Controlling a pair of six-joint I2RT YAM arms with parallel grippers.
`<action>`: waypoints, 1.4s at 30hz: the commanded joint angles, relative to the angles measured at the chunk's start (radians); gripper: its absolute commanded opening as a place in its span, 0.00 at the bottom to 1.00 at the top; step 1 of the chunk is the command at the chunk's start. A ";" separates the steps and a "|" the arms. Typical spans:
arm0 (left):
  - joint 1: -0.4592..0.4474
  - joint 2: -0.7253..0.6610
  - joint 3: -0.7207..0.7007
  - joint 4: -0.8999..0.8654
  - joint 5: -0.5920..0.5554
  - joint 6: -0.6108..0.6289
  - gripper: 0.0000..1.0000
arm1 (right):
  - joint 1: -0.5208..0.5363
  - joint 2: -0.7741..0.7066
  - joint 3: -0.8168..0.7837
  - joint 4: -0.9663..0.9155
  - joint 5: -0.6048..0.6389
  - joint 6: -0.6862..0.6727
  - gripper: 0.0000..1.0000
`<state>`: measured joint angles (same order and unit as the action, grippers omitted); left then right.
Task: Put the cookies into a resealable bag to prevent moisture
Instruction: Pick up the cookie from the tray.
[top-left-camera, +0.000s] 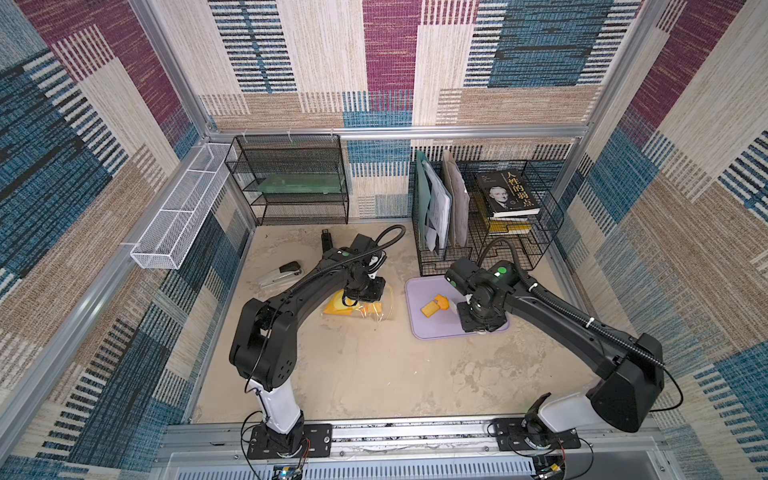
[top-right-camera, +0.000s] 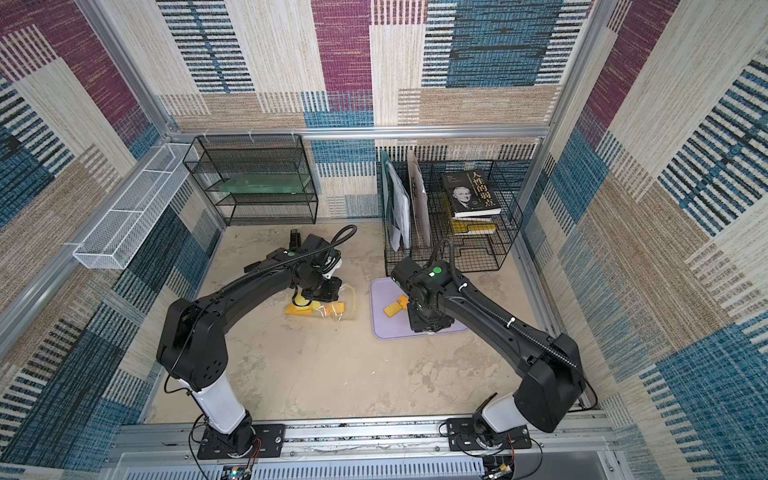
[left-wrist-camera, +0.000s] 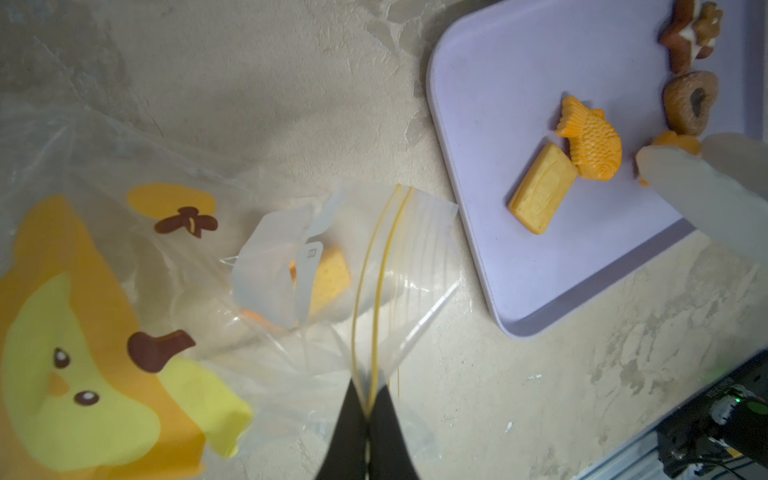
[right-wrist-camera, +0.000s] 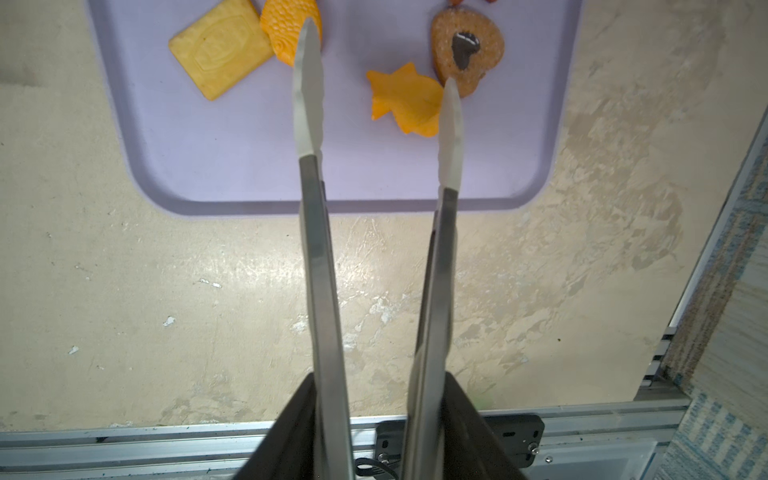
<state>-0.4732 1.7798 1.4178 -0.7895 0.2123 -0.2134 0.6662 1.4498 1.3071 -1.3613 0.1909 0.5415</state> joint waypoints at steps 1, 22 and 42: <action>0.001 -0.011 -0.009 0.028 0.019 0.020 0.00 | -0.007 -0.011 -0.027 -0.005 -0.008 0.104 0.44; 0.003 0.009 -0.011 0.026 0.009 0.024 0.00 | -0.040 0.066 -0.071 0.043 -0.054 -0.044 0.35; 0.003 0.028 0.001 0.018 0.013 0.021 0.00 | -0.133 0.078 -0.118 0.159 -0.068 -0.178 0.39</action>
<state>-0.4717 1.8034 1.4117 -0.7685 0.2165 -0.2104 0.5369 1.5238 1.1915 -1.3361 0.1238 0.4019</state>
